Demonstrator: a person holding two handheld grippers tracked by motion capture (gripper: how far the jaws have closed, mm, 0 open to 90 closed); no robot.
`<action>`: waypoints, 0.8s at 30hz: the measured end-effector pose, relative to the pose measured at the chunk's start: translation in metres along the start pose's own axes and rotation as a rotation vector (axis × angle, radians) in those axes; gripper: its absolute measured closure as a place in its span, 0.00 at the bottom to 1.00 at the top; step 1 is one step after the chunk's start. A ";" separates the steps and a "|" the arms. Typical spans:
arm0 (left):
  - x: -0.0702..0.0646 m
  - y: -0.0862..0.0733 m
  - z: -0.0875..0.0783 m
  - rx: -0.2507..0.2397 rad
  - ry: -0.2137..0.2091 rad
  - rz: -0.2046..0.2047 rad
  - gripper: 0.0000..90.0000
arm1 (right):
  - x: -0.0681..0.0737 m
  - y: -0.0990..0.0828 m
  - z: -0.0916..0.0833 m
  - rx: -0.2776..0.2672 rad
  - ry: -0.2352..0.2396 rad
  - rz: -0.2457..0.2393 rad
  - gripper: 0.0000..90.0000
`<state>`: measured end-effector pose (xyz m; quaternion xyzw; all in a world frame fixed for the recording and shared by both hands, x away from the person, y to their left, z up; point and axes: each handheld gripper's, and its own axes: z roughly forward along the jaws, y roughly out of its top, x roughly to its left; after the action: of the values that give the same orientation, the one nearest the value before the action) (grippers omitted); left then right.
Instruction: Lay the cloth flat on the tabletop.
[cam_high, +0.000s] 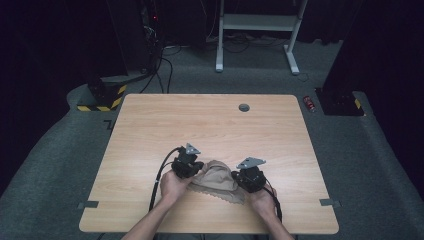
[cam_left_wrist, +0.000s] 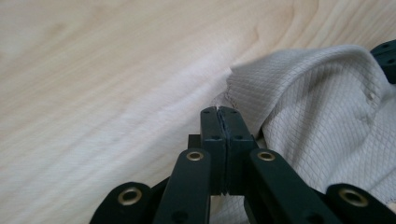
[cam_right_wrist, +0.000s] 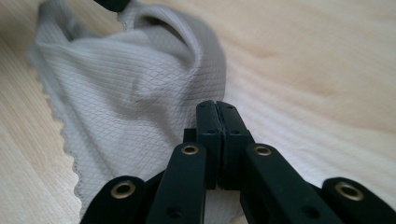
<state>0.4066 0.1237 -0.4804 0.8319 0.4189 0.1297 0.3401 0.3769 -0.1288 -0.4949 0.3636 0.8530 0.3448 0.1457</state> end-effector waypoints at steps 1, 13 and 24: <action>0.003 0.002 -0.006 -0.020 0.004 -0.006 0.99 | -0.001 0.001 -0.004 -0.019 -0.007 -0.002 0.99; 0.027 -0.017 -0.031 -0.071 0.046 -0.037 0.99 | -0.004 -0.011 -0.020 -0.041 -0.020 -0.037 0.98; 0.023 -0.020 -0.022 -0.051 -0.017 -0.079 0.73 | -0.010 -0.001 -0.014 -0.066 -0.014 0.039 0.74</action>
<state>0.3977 0.1602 -0.4798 0.8068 0.4451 0.1196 0.3697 0.3761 -0.1429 -0.4850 0.3775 0.8330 0.3729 0.1566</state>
